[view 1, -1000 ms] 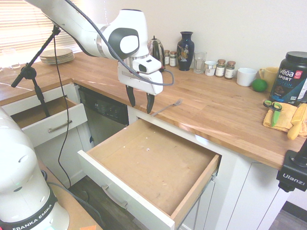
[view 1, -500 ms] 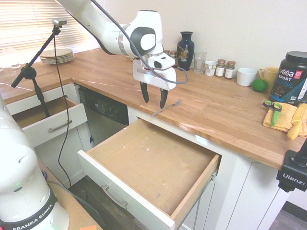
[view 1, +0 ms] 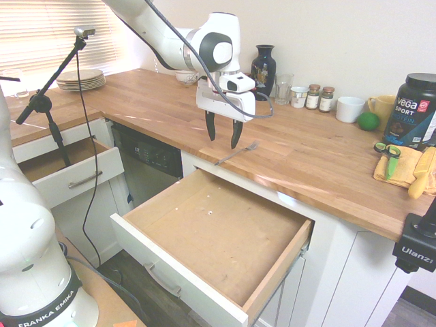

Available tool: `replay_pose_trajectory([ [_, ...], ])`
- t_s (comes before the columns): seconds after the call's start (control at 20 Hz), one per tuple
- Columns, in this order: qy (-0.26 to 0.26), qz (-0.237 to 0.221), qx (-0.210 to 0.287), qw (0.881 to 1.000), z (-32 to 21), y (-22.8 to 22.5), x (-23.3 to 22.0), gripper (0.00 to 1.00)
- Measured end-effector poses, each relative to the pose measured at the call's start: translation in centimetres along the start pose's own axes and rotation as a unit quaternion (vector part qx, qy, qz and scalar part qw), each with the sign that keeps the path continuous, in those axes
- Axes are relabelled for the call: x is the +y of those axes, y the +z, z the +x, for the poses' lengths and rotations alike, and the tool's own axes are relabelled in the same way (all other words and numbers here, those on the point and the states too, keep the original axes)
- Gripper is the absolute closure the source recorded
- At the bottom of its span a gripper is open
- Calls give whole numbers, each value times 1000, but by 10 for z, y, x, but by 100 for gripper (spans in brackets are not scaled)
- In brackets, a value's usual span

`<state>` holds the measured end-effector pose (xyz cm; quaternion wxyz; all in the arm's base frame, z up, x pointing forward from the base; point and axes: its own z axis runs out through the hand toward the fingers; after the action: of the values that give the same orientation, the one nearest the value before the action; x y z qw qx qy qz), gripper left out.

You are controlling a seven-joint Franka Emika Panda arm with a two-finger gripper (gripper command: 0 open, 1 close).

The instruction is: Put fork in the drawer

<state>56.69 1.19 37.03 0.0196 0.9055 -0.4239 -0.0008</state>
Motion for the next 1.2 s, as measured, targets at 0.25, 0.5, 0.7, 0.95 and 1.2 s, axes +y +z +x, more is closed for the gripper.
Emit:
replay_pose_trajectory([
  [0.25, 10, -7, -5, 1000, 17, 5, -7, 0],
  [0.5, 16, -16, -11, 1000, 26, 21, -14, 0],
  [0.7, 20, -18, -11, 1000, 36, 29, -18, 0],
  [0.95, 29, -15, -9, 999, 51, 32, -23, 0],
  [1.2, 34, -14, -6, 999, 62, 35, -27, 100],
])
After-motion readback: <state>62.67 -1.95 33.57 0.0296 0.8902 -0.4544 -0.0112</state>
